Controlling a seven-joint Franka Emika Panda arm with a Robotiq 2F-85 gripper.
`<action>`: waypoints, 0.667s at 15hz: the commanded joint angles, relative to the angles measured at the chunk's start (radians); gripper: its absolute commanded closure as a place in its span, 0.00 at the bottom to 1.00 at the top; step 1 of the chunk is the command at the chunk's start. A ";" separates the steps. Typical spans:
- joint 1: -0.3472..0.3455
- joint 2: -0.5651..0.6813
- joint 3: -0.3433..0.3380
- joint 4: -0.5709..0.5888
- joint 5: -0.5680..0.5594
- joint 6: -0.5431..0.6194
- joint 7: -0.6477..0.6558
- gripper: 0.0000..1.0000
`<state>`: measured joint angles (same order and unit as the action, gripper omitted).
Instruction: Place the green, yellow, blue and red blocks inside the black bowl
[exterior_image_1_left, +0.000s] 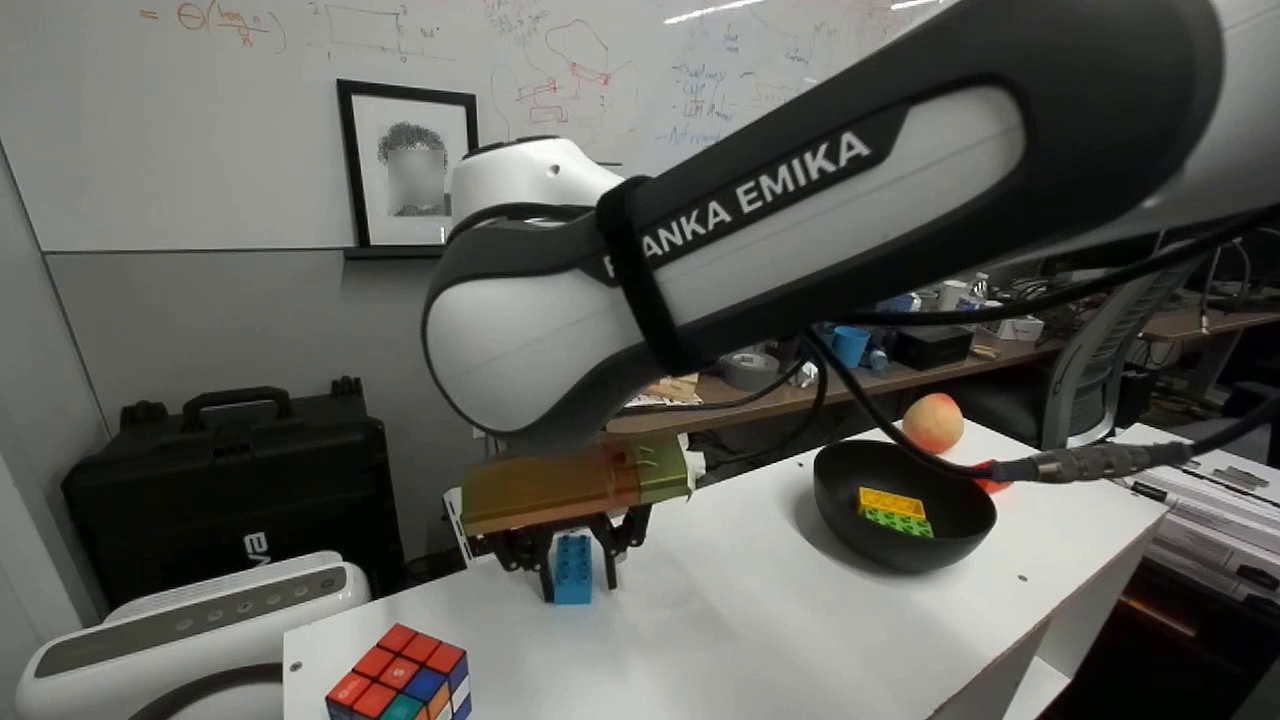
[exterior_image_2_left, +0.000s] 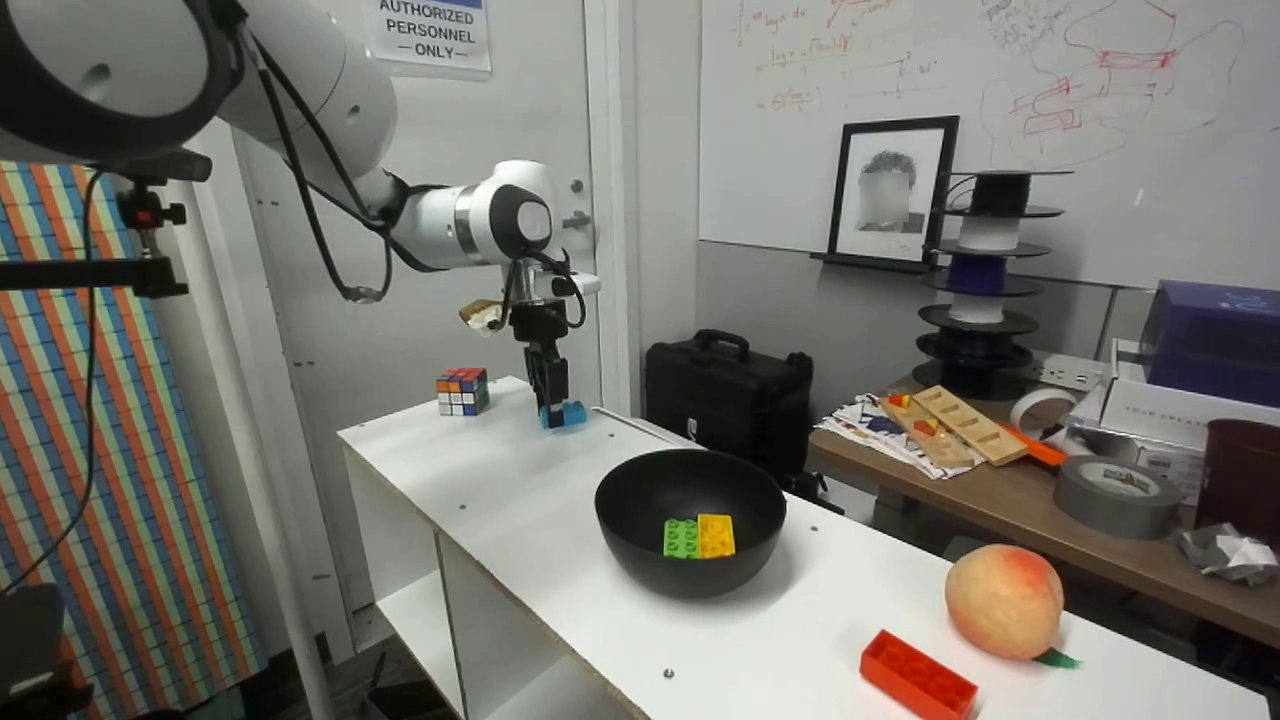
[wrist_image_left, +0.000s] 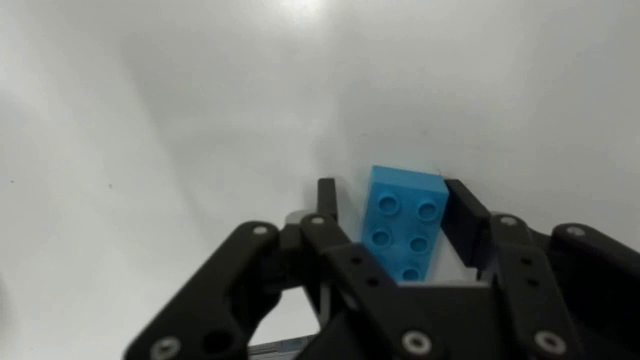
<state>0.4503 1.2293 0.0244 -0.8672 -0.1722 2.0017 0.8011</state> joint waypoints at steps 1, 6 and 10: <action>-0.013 0.002 0.016 0.043 0.015 -0.042 -0.025 0.73; -0.028 -0.116 0.006 -0.089 0.002 -0.023 -0.024 0.88; -0.080 -0.283 0.005 -0.284 0.013 0.024 -0.010 0.88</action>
<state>0.4071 1.1098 0.0245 -0.9534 -0.1722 1.9918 0.7946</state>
